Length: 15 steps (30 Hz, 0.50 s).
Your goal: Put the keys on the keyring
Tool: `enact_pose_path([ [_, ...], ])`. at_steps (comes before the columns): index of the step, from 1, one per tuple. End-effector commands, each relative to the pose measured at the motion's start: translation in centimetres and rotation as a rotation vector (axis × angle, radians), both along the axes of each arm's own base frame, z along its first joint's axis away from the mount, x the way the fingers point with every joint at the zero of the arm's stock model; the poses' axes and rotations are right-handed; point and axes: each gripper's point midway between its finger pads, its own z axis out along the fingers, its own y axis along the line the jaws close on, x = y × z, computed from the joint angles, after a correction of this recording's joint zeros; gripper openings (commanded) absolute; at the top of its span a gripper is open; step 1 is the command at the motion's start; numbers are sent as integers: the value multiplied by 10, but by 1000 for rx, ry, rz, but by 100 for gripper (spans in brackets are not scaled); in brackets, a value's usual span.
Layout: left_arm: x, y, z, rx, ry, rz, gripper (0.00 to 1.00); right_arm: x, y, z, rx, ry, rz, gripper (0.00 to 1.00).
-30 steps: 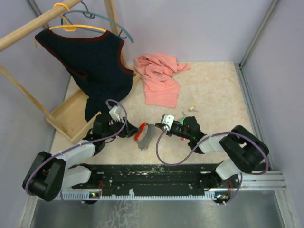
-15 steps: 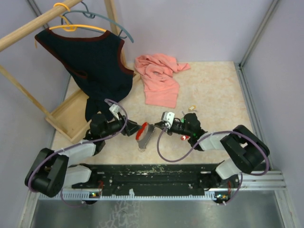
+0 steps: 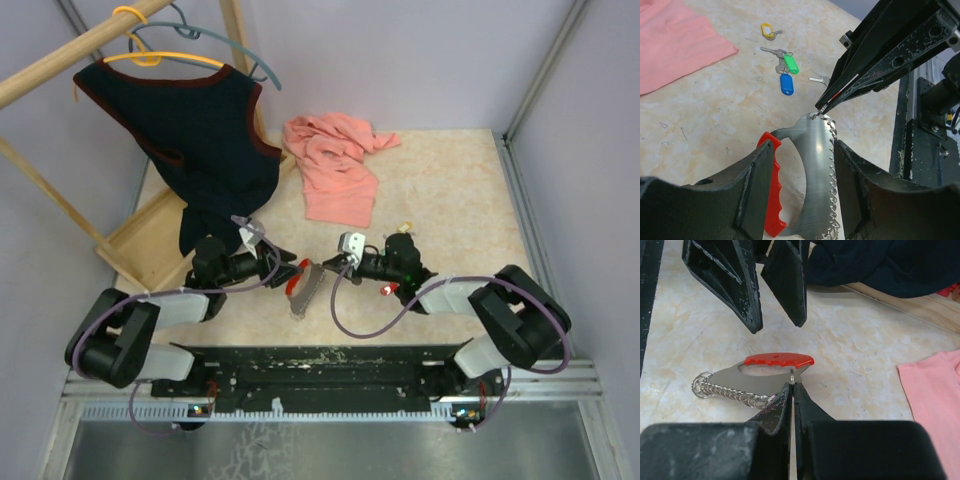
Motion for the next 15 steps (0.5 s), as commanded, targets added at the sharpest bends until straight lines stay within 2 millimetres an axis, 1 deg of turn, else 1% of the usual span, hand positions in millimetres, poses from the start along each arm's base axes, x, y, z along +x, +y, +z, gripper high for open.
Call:
enact_pose_path([
  [1,1,-10,20,-19,-234,-96,57,3,11,33,75,-60,51,0],
  [4,-4,-11,24,-51,-334,-126,55,2,11,32,66,-71,64,0],
  [5,-6,-12,24,-57,-360,-139,53,1,11,32,62,-73,72,0],
  [8,-11,-17,24,-85,-411,-191,41,-1,13,31,54,-78,90,0],
  [13,-17,-21,21,-123,-474,-244,36,-1,13,28,43,-89,102,0],
  [15,-15,-23,15,-115,-465,-255,33,-2,13,26,34,-91,107,0],
])
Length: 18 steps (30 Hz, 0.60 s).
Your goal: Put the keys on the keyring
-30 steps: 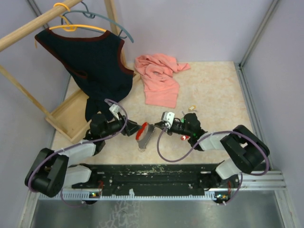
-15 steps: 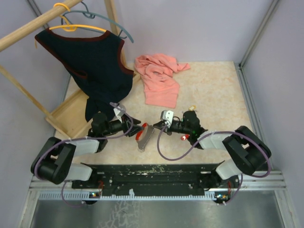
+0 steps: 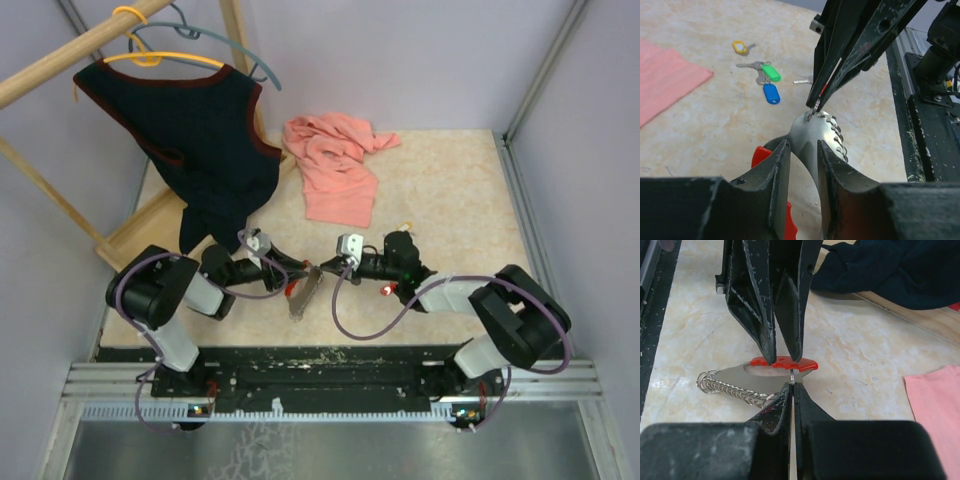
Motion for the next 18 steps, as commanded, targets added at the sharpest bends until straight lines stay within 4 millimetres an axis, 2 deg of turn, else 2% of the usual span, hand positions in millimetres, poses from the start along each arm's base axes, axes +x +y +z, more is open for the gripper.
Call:
enact_pose_path([
  [1,-9,-6,31,-78,-220,-71,33,6,7,21,33,-80,40,0],
  [14,-3,-20,20,-44,-231,-125,32,5,11,14,23,-76,73,0],
  [18,-1,-21,19,-38,-232,-126,28,5,12,14,22,-76,76,0],
])
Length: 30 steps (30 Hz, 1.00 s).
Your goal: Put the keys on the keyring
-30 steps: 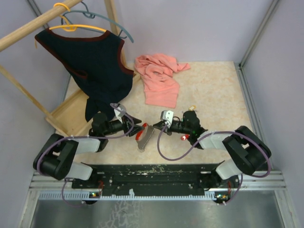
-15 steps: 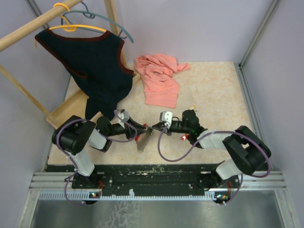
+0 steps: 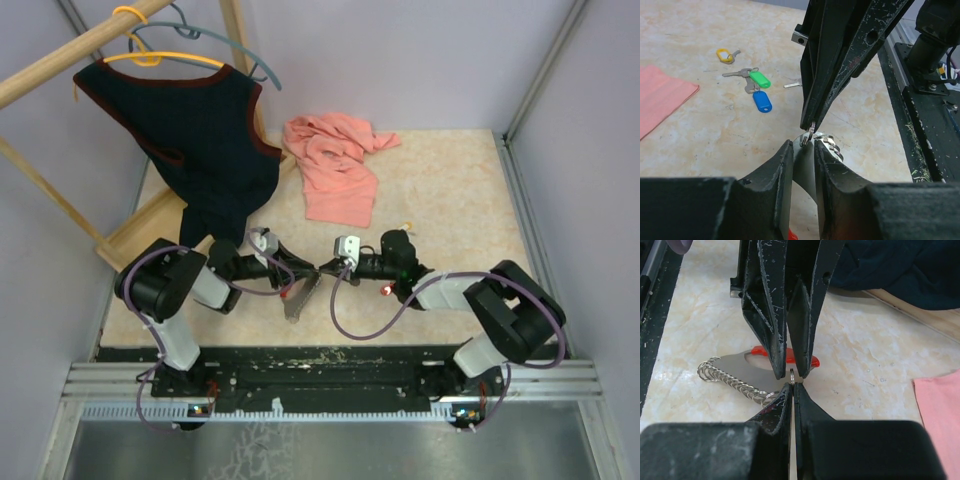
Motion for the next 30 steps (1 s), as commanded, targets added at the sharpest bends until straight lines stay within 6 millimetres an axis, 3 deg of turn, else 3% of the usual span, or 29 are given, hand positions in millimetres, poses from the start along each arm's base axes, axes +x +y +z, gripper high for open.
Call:
enact_pose_path([
  [1,2,-5,26,-59,-190,-31,27,8,8,23,49,-71,31,0],
  [6,2,-7,25,-50,-199,-38,18,8,8,21,45,-67,32,0],
  [11,1,-7,21,-19,-192,-44,0,10,6,18,31,-65,11,0],
  [13,1,-6,21,1,-183,-37,0,12,4,15,19,-61,-8,0],
  [16,7,-6,23,61,-183,0,0,14,-3,8,-7,-58,-46,9],
  [21,27,-11,1,354,-152,83,0,20,-16,4,-63,-93,-115,20],
  [30,42,-2,-1,536,-133,158,0,32,-37,13,-110,-170,-197,24],
])
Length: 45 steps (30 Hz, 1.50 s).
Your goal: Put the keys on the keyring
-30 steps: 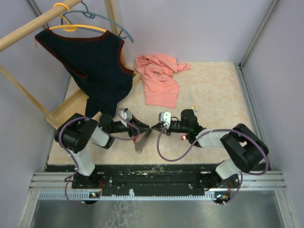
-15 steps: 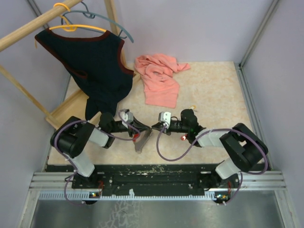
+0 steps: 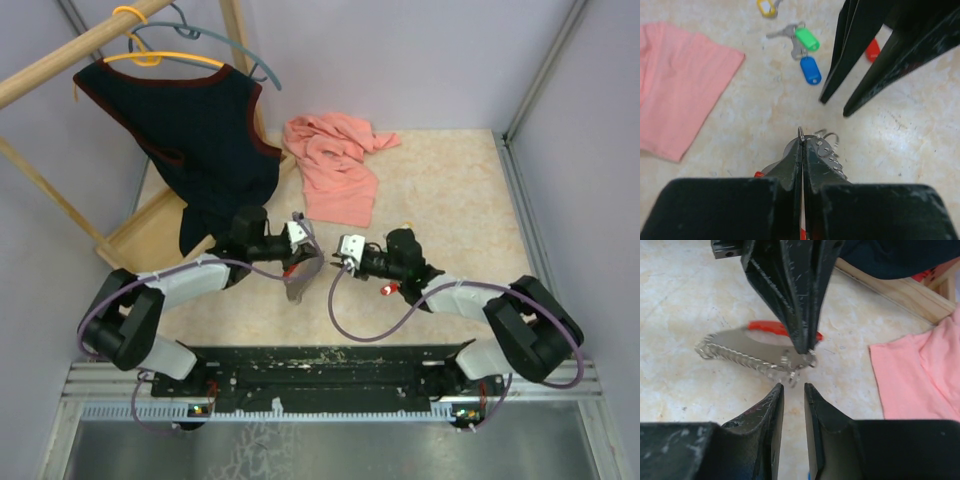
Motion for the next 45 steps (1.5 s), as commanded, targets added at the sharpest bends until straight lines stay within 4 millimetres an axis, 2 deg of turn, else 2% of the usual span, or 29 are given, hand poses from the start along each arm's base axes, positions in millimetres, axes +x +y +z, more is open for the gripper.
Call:
enact_pose_path([
  [1,-1,18,-18,167,24,46,0,10,-11,16,-11,-89,-40,24],
  [5,1,18,-10,207,13,47,0,8,-8,24,-2,-120,-8,25],
  [9,-2,17,-2,215,-17,31,0,5,5,35,43,-152,70,25],
  [15,-11,15,7,221,-44,-6,0,8,21,42,86,-180,140,25],
  [21,-14,13,11,220,-60,-27,0,13,31,38,108,-166,170,24],
  [28,-14,11,9,227,-56,-35,0,10,42,31,92,-138,220,23],
  [31,-17,10,10,223,-57,-44,0,11,44,22,59,-112,228,21],
  [42,-21,9,8,217,-76,-68,0,13,44,9,-1,-94,227,16],
  [45,-22,9,8,216,-74,-73,0,12,45,10,5,-98,233,9],
])
